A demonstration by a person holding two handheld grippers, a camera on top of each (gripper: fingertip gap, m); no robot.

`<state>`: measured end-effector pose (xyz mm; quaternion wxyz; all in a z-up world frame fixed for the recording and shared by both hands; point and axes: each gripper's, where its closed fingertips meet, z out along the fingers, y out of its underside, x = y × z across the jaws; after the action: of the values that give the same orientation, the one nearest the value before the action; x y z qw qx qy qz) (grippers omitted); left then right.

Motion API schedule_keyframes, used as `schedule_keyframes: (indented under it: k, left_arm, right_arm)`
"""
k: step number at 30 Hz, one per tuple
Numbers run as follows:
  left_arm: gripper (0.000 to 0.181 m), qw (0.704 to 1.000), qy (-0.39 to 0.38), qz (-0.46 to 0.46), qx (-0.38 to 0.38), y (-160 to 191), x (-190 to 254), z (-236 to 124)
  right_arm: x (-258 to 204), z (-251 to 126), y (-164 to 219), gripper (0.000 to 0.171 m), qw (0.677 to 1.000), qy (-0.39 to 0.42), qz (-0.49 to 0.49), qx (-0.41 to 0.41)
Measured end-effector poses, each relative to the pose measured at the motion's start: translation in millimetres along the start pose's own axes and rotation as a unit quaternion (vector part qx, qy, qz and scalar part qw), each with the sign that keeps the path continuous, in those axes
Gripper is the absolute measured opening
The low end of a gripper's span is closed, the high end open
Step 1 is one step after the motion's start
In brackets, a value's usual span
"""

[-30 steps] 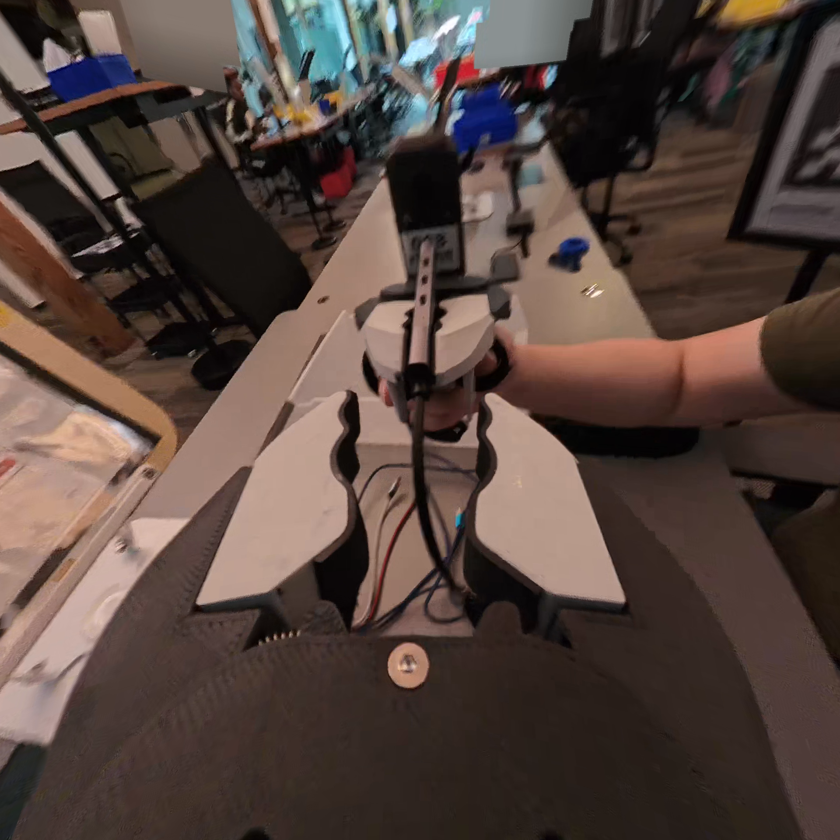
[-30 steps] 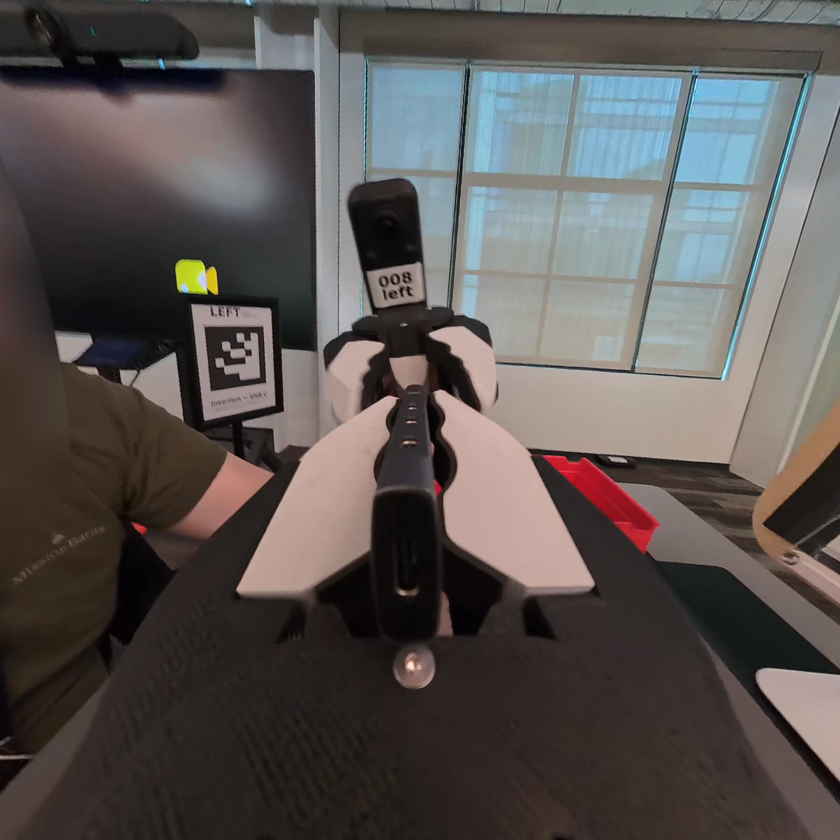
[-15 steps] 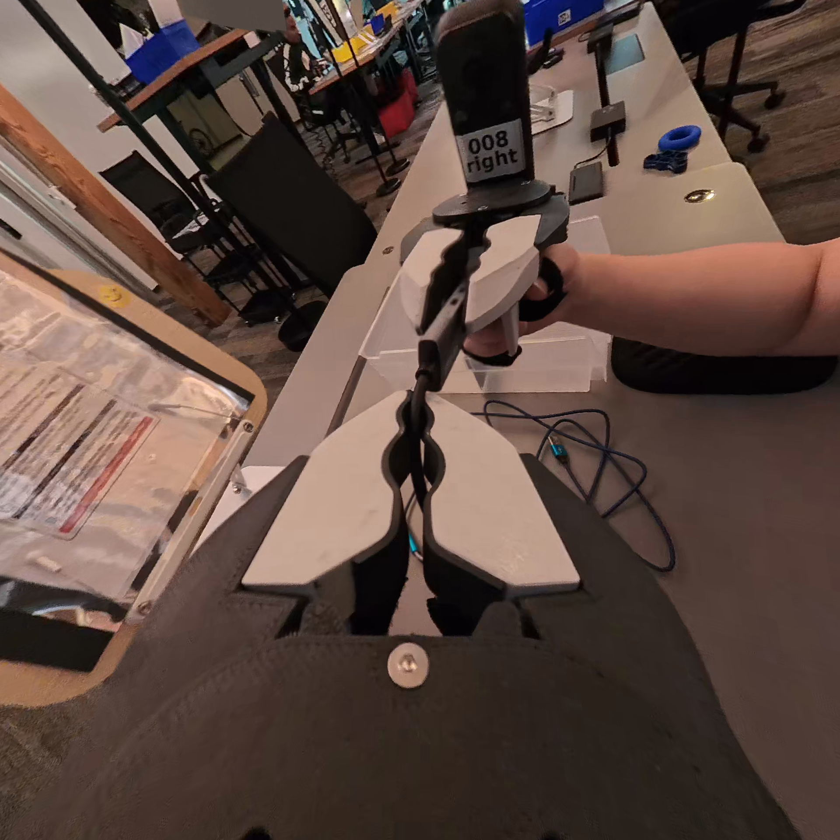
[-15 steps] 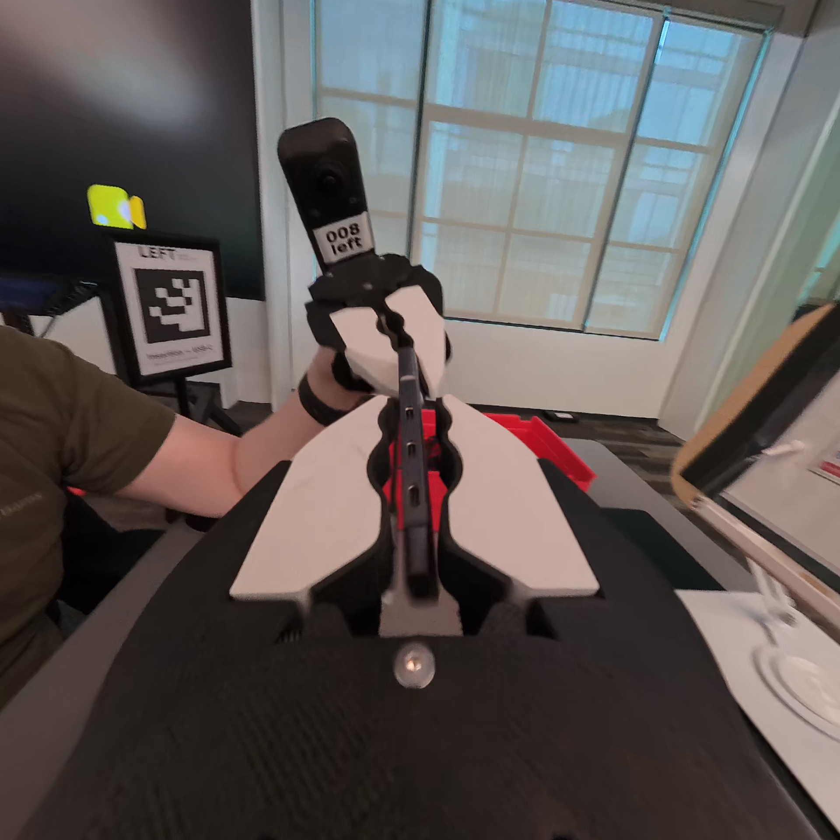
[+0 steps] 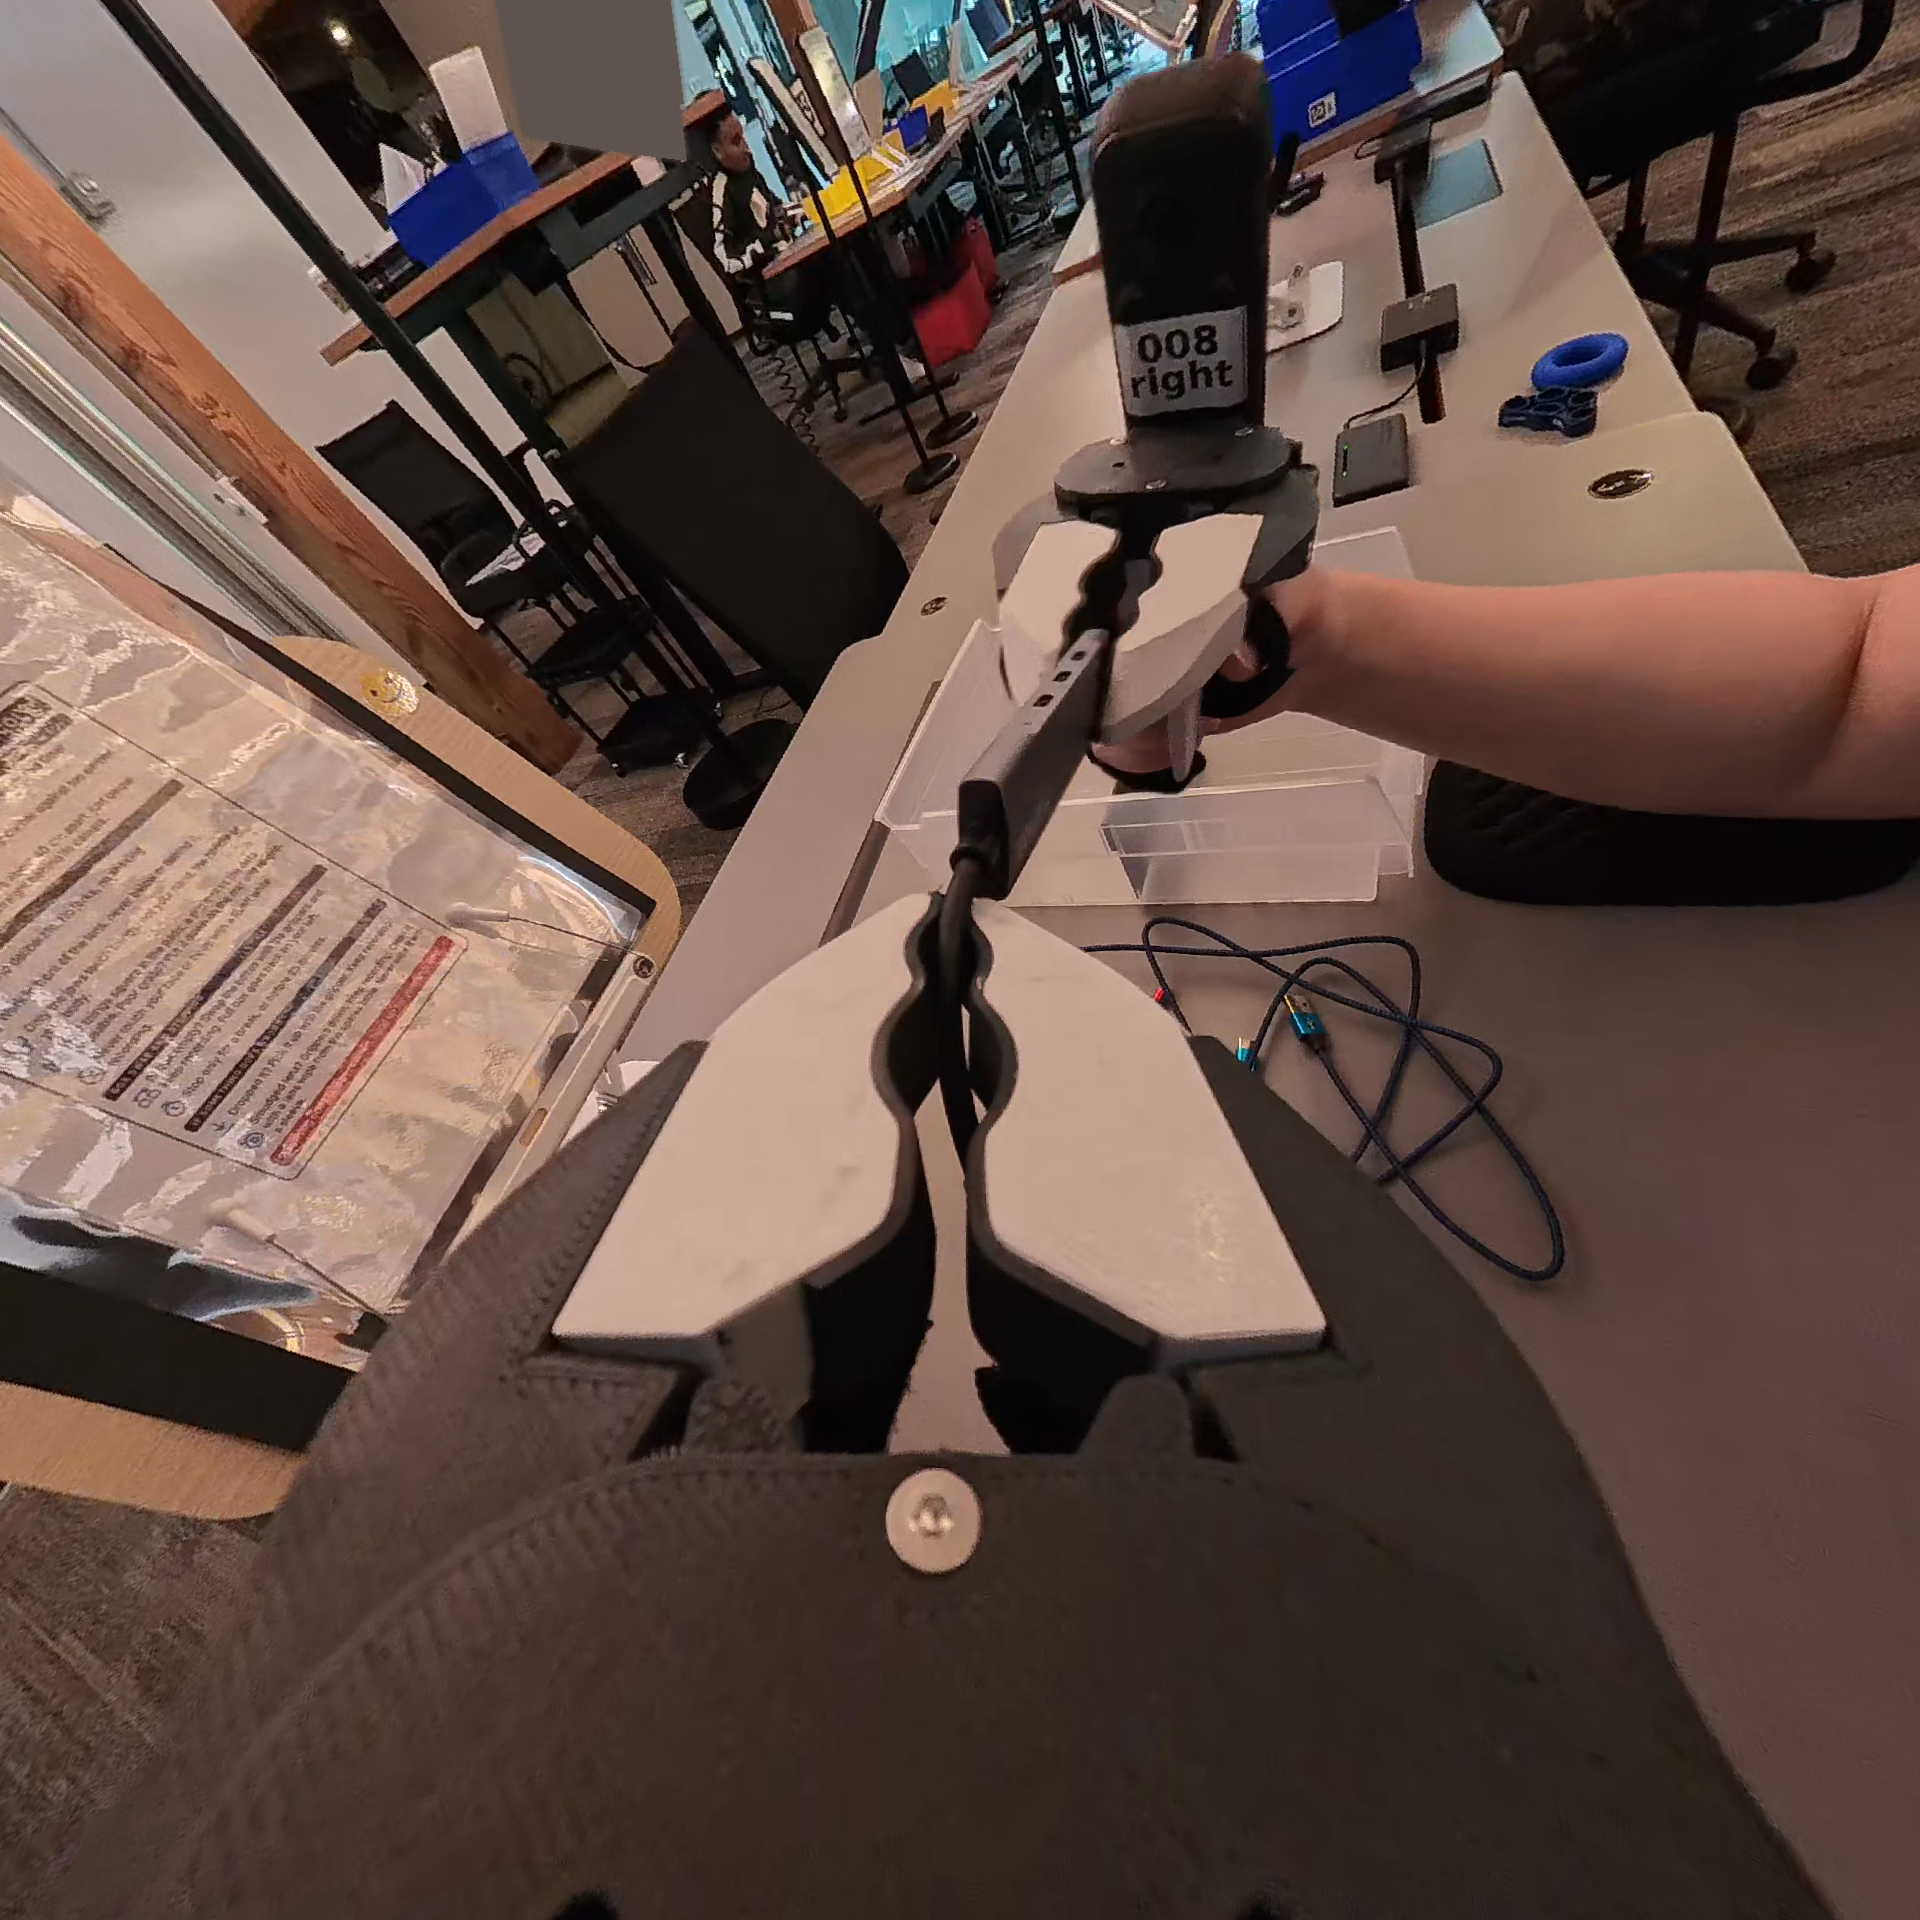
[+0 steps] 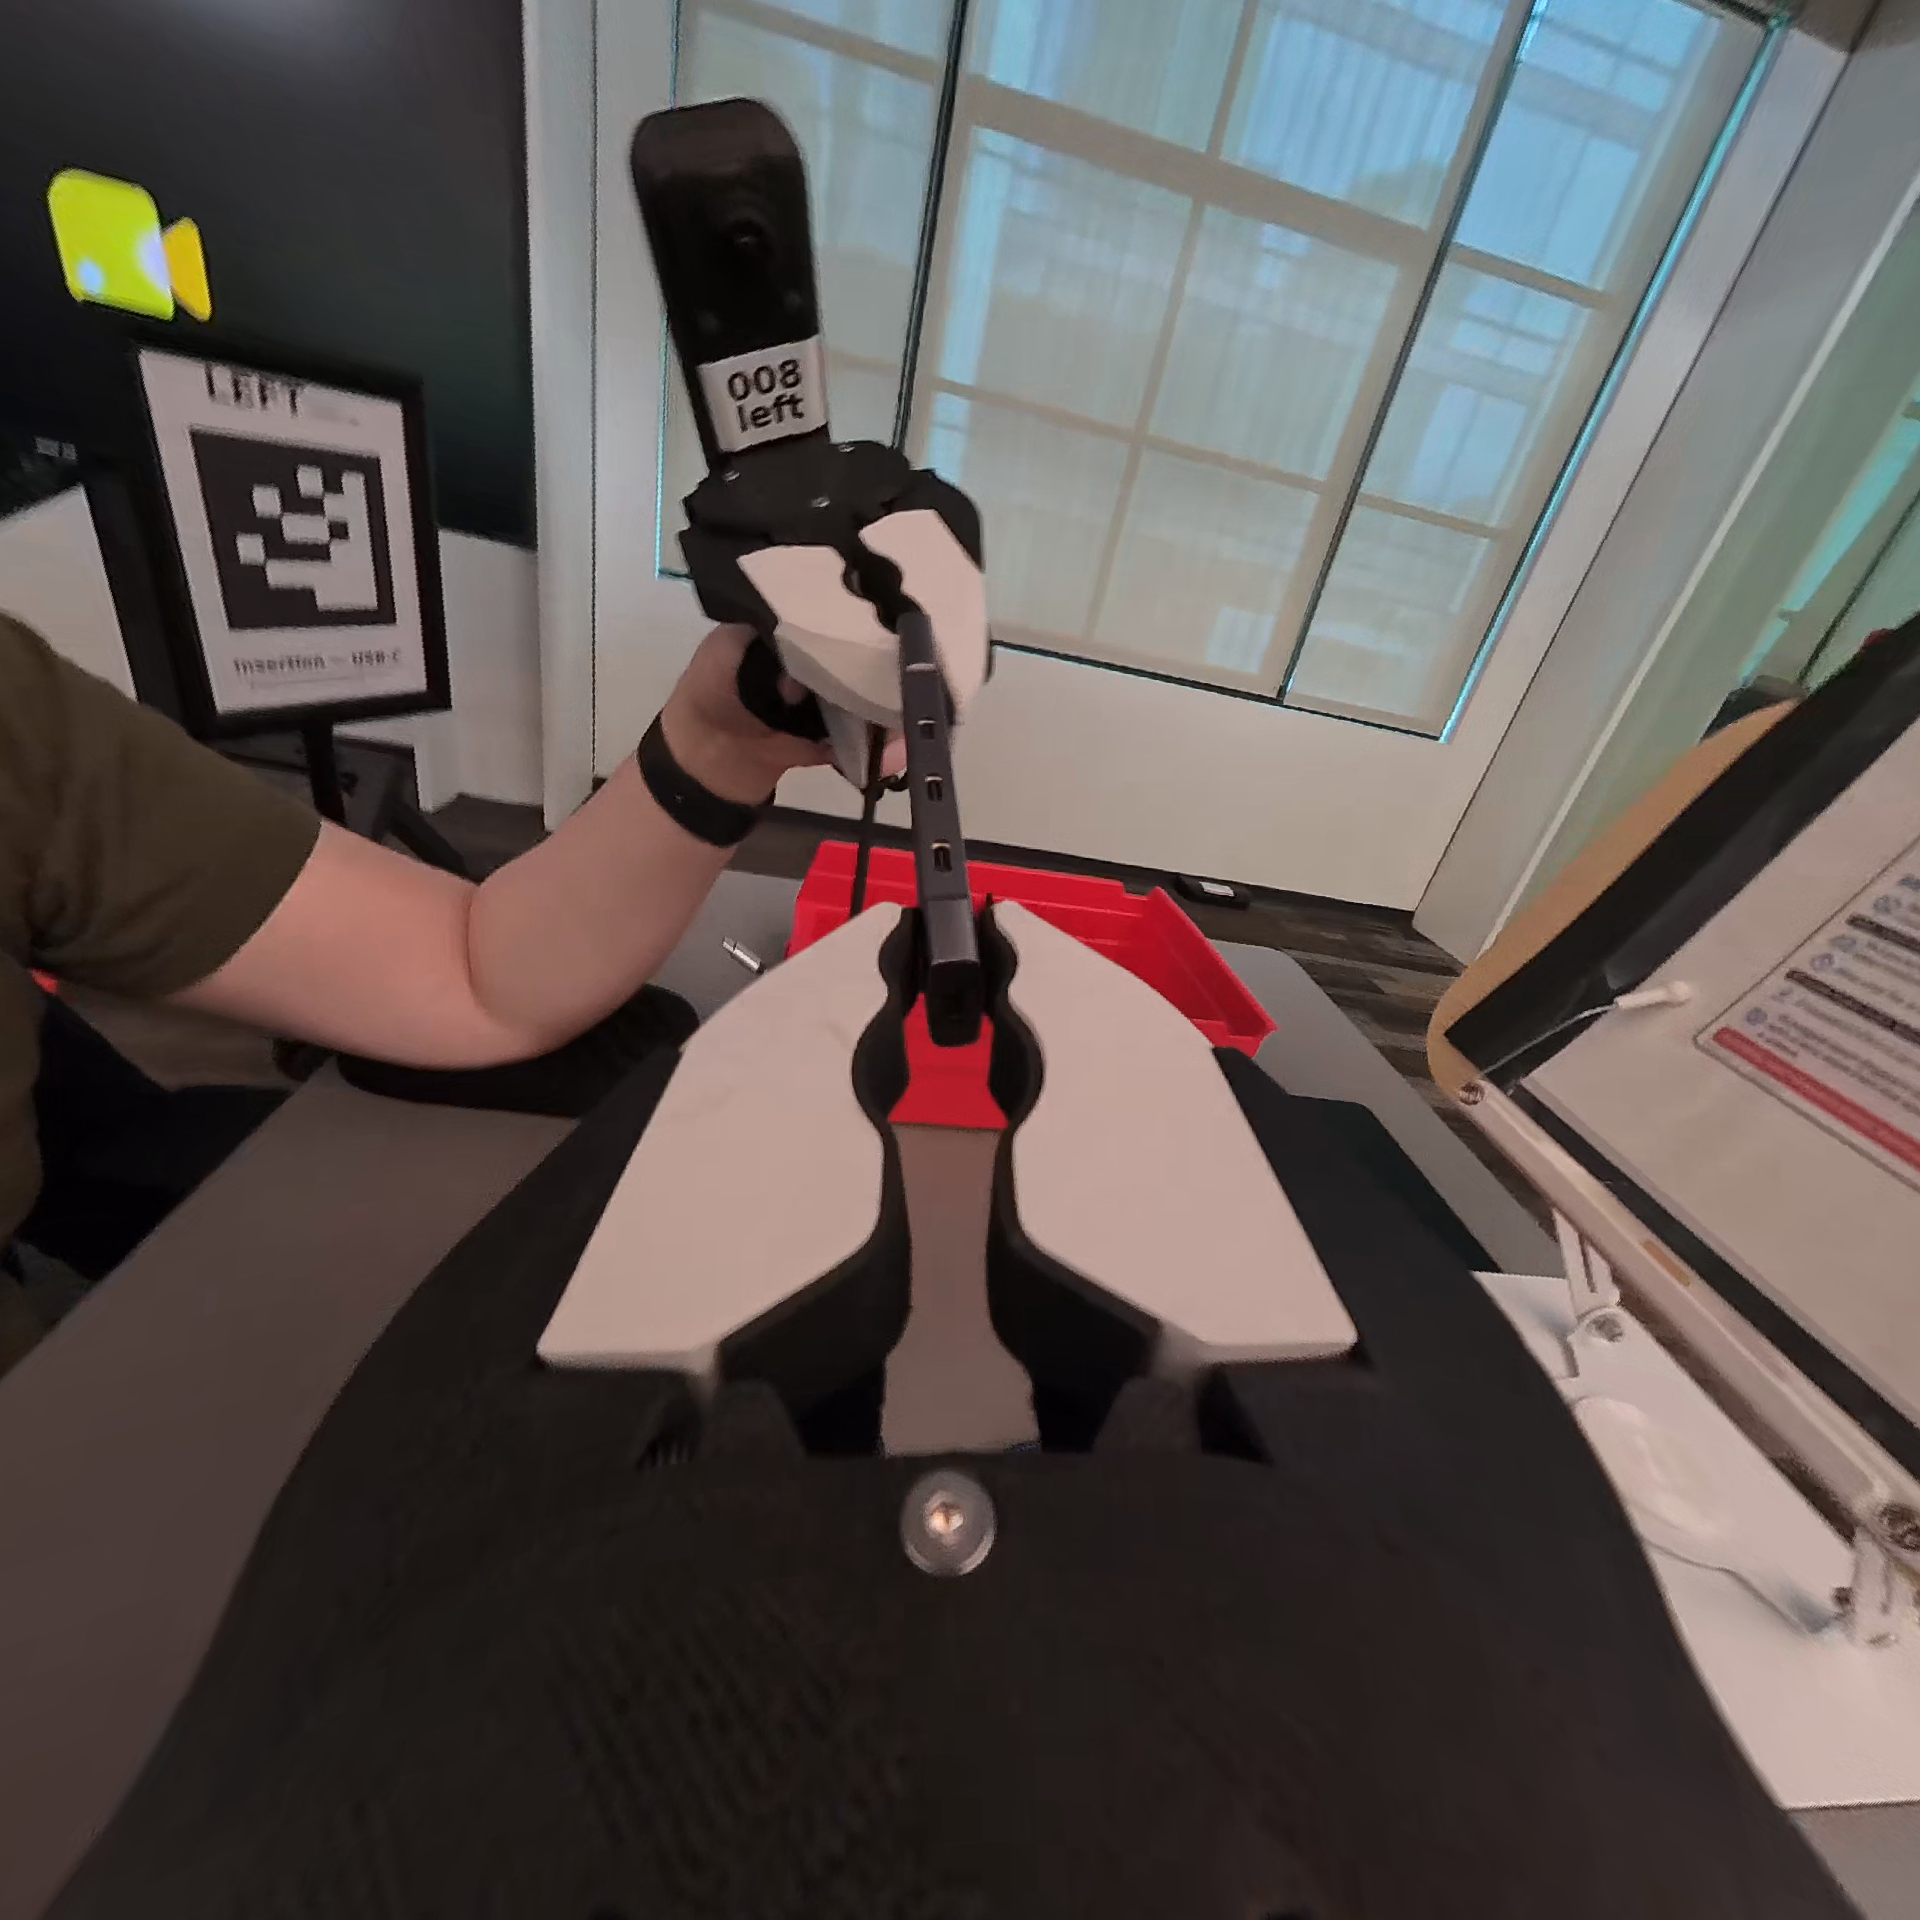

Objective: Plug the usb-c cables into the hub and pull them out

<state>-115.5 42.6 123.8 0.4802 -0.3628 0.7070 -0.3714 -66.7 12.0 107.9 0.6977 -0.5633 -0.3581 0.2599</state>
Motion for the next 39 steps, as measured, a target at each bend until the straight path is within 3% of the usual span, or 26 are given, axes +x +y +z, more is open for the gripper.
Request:
schedule_keyframes:
  k: [4,7,9,11,14,18,19,21,26,33,39]
  left_arm:
    - [0.006,1.000,0.006,0.001,0.004,4,2,-2]
    - [0.040,0.999,0.032,0.003,0.001,9,10,0]
    - [0.045,0.998,0.056,0.005,-0.019,17,18,6]
    - [0.041,0.998,0.054,0.016,-0.033,24,19,16]
    - [0.013,0.996,0.066,0.029,-0.057,35,25,32]
    - [0.011,0.992,0.050,0.036,-0.111,57,17,44]
    - [0.010,0.989,0.023,0.037,-0.141,66,8,46]
    - [0.009,0.977,-0.045,0.053,-0.201,87,-14,46]
    - [0.008,0.905,-0.198,0.087,-0.367,150,-70,34]
    - [0.008,0.826,-0.181,0.130,-0.517,226,-70,47]
    - [0.008,0.828,-0.092,0.092,-0.545,258,-33,71]
  right_arm:
    - [-7,0,-1,0.010,0.999,0.000,-0.049,-0.021]
    - [-7,-1,0,0.011,0.996,0.009,-0.079,-0.042]
    - [-10,0,3,0.010,0.995,0.003,-0.083,-0.054]
    - [-11,1,8,0.011,0.994,-0.002,-0.089,-0.065]
    - [-12,5,18,0.011,0.992,-0.009,-0.091,-0.084]
    - [7,1,36,0.013,0.990,0.028,-0.060,-0.121]
    - [18,-1,42,0.021,0.987,0.056,-0.058,-0.135]
    - [34,-8,50,0.039,0.980,0.098,-0.062,-0.161]
    - [48,-27,59,0.036,0.965,0.134,-0.075,-0.214]
    - [57,-47,54,0.036,0.951,0.167,-0.090,-0.244]
    - [56,-53,48,0.036,0.947,0.172,-0.101,-0.252]
